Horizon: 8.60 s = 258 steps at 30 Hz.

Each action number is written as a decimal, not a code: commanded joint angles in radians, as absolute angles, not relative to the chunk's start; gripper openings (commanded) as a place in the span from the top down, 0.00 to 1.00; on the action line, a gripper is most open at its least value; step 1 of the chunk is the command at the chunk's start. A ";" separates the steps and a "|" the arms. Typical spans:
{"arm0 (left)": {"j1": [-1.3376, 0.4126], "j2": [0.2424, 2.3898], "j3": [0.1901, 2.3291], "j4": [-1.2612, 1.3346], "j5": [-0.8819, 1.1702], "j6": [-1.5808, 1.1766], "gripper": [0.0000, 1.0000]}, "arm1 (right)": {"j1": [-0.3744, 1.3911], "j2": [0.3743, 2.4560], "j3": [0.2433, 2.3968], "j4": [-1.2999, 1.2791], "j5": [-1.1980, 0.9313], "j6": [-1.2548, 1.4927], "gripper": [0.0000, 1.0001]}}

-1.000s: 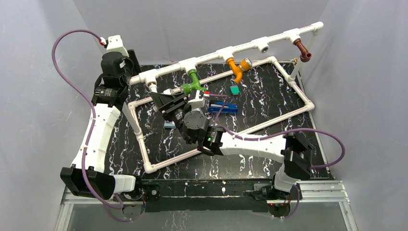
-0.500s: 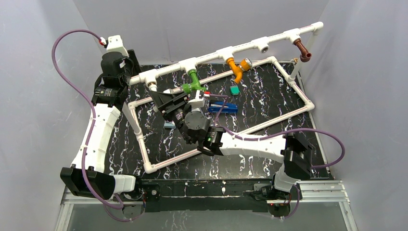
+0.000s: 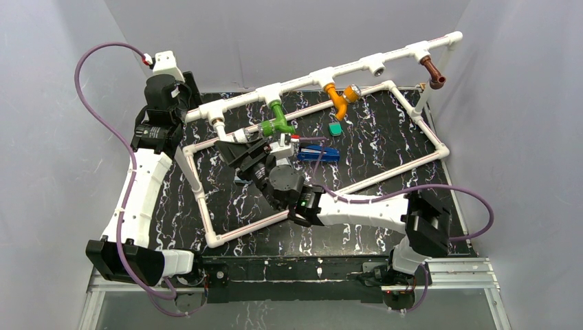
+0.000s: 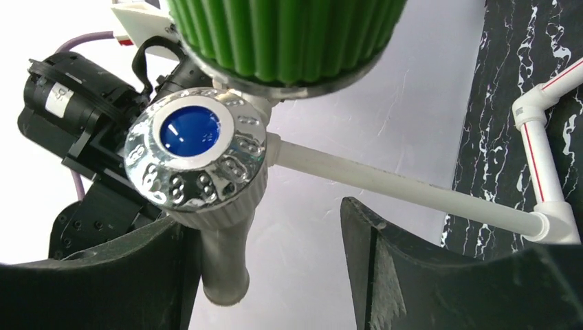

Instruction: Install the water faucets

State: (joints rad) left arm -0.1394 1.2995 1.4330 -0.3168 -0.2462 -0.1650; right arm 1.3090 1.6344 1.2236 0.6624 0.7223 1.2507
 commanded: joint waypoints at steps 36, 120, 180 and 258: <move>-0.184 1.343 1.377 -0.570 -0.216 -0.153 0.47 | 1.229 1.125 1.153 0.291 0.016 -0.177 0.20; -0.228 1.355 1.377 -0.578 -0.250 -0.132 0.47 | 1.363 1.728 1.327 1.117 0.647 -0.696 0.99; -0.230 1.325 1.369 -0.584 -0.249 -0.137 0.47 | 1.312 1.684 1.289 0.852 0.801 1.399 0.65; -0.236 1.356 1.385 -0.591 -0.244 -0.130 0.47 | 1.349 1.222 1.251 0.115 0.171 -0.909 0.13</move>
